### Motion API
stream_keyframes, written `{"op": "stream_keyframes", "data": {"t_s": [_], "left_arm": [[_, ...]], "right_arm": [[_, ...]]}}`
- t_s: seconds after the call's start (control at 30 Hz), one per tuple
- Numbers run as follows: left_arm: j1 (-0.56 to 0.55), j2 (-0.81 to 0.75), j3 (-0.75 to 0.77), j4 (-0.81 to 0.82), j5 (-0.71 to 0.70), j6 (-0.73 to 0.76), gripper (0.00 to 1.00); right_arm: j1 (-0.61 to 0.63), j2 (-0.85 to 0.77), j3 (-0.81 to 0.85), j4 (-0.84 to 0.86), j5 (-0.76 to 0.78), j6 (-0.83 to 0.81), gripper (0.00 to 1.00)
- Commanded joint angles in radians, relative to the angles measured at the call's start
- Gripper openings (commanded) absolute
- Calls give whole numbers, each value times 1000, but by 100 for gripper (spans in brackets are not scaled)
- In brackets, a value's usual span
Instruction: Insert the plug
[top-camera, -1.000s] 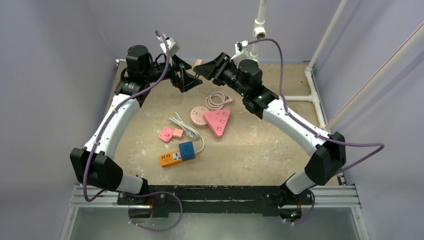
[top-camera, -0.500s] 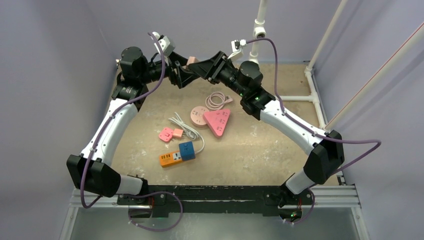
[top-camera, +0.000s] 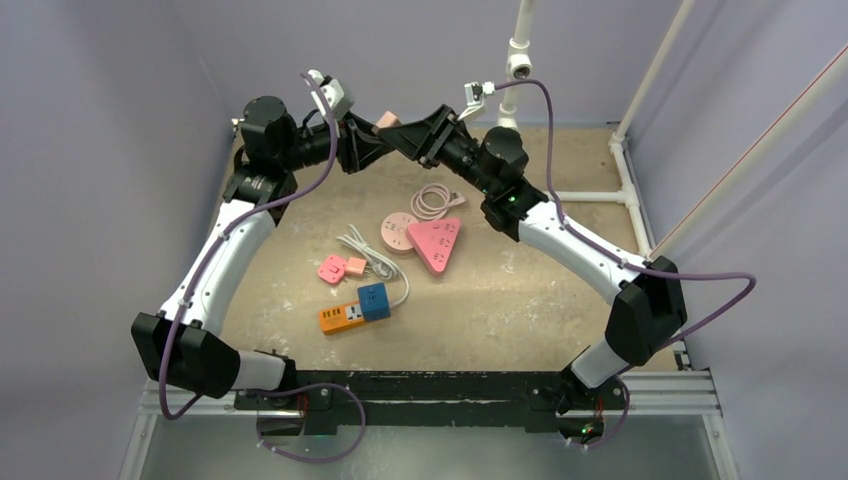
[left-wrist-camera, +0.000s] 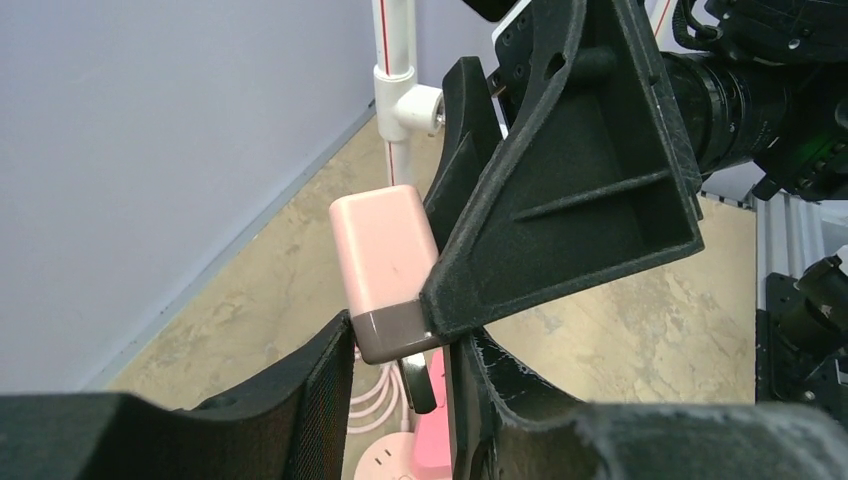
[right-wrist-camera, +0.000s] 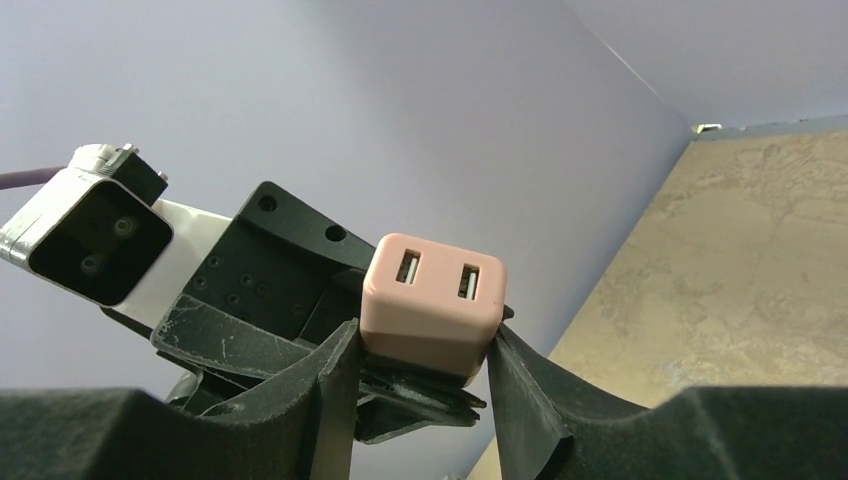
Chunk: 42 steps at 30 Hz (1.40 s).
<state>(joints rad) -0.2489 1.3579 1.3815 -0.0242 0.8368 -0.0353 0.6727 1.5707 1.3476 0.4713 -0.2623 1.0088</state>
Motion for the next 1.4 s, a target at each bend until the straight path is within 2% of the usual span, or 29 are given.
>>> {"op": "stream_keyframes", "data": {"t_s": [0.0,0.03,0.13,0.23,0.37,0.47,0.7,0.87,0.97,1.07,1.17,1.37], "left_arm": [[5,-23,2,63,-42,19,29],[5,-25,2,59,-36,28,22],[5,-37,-3,44,-24,78,0],[5,-48,2,-35,20,170,0],[5,-67,8,-178,59,370,0],[5,-90,-5,-216,58,459,0],[5,-136,-77,-201,19,583,0],[-1,-185,-162,-187,-46,827,0],[-6,-219,-219,-119,-103,957,0],[-7,-250,-272,-29,-132,1053,0],[-10,-262,-288,-4,-132,1085,0],[-19,-283,-291,8,-107,971,0]], "right_arm": [[33,-2,-40,47,-219,3,11],[34,-4,-46,50,-228,3,17],[28,-15,-46,46,-233,5,45],[-3,-28,-33,20,-242,-12,61],[-54,-23,8,-64,-307,-82,74],[-78,-11,73,-184,-324,-194,76],[-118,-20,151,-301,-344,-254,75],[-124,4,188,-374,-353,-213,72],[-125,23,197,-400,-358,-171,70],[-125,53,242,-449,-349,-203,69],[-125,79,282,-470,-351,-242,70],[-123,93,282,-420,-429,-273,74]]}}
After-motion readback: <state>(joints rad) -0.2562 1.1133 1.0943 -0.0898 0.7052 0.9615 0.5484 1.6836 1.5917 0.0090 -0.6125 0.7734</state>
